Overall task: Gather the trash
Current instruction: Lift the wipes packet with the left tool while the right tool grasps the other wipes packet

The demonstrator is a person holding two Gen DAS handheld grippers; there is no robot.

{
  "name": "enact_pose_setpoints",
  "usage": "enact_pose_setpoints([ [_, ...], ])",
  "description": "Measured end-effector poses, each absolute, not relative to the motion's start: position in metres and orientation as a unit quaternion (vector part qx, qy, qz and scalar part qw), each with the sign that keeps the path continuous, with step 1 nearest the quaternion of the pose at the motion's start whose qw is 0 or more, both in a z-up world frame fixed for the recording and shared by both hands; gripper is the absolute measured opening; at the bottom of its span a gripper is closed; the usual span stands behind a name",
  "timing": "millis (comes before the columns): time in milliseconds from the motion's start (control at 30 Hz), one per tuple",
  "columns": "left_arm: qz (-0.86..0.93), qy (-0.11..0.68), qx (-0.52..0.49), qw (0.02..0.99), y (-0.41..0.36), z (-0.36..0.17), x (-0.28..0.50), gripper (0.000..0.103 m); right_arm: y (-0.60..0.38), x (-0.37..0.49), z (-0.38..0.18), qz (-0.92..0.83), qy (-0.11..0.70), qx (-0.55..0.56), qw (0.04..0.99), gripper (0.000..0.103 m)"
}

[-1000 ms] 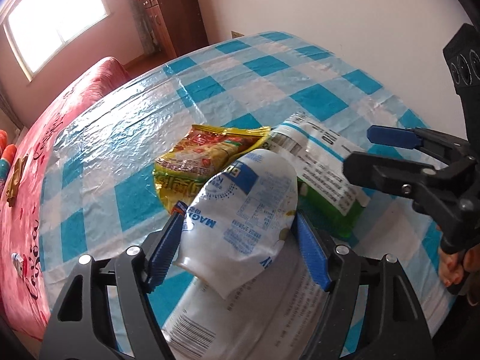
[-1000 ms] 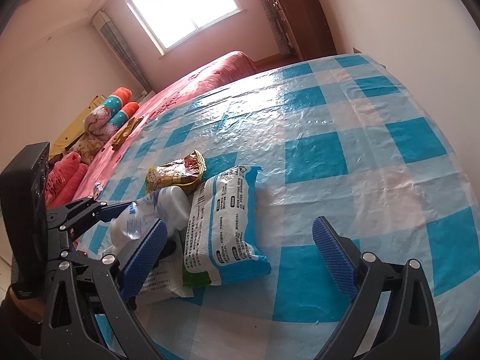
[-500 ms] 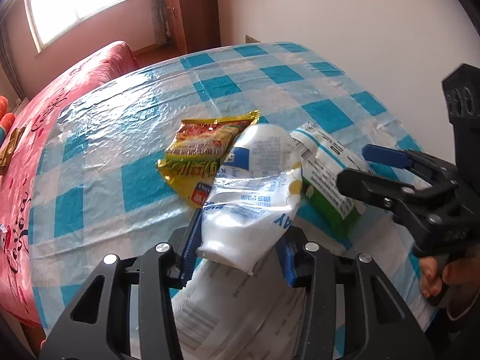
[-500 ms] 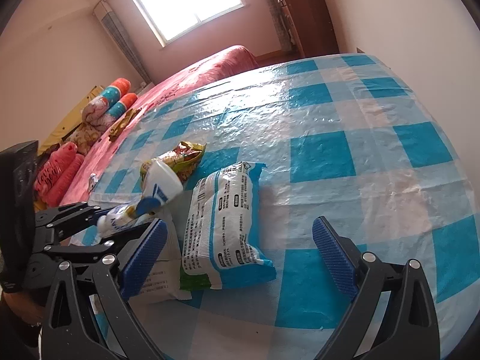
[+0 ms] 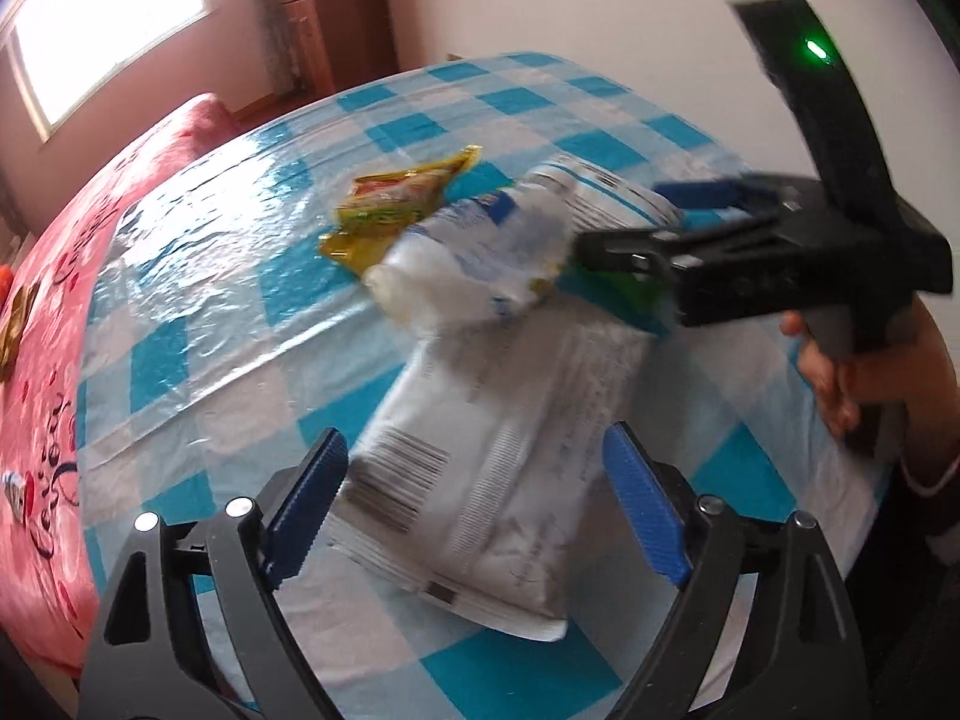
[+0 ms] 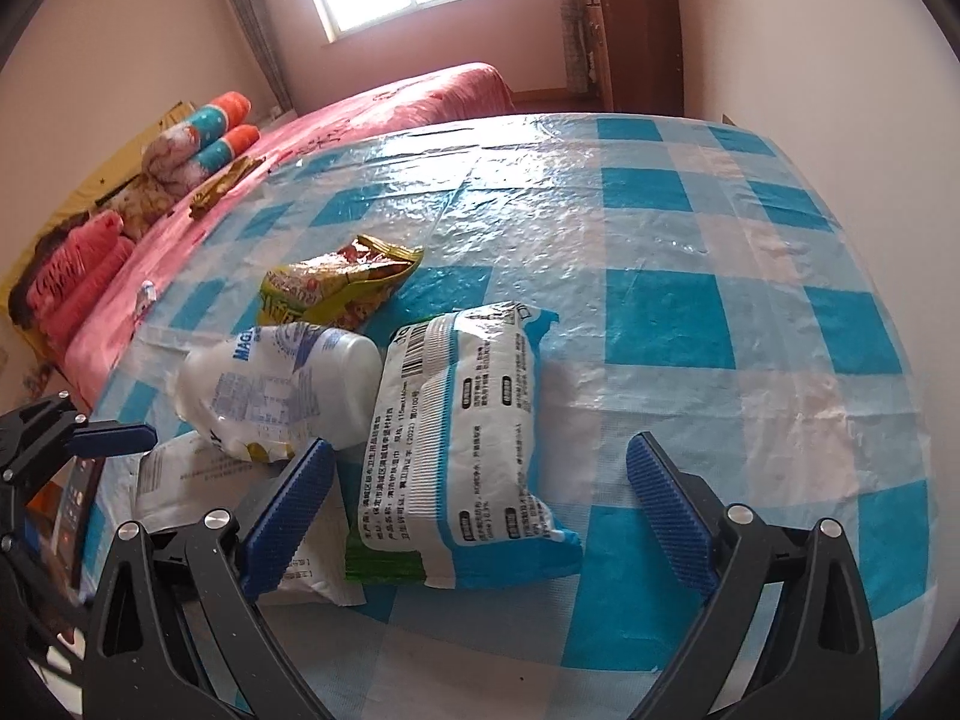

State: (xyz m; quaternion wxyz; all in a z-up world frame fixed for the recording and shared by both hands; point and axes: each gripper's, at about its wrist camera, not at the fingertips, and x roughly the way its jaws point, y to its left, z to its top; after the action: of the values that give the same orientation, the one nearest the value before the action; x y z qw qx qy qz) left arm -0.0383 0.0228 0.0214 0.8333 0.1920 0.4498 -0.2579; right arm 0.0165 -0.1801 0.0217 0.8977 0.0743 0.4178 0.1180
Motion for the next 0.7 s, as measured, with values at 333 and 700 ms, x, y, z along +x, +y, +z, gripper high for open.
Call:
enact_pose_setpoints([
  [333,-0.259,0.447,0.230,0.825,0.002,0.005,-0.032,0.094,-0.176,0.019,0.021,0.115,0.422,0.058,0.898,0.097],
  [700,-0.210,0.457,0.142,0.852,0.004,0.001,-0.031,0.083,-0.178,0.019,0.023,0.104,0.418,0.046,0.901,0.080],
])
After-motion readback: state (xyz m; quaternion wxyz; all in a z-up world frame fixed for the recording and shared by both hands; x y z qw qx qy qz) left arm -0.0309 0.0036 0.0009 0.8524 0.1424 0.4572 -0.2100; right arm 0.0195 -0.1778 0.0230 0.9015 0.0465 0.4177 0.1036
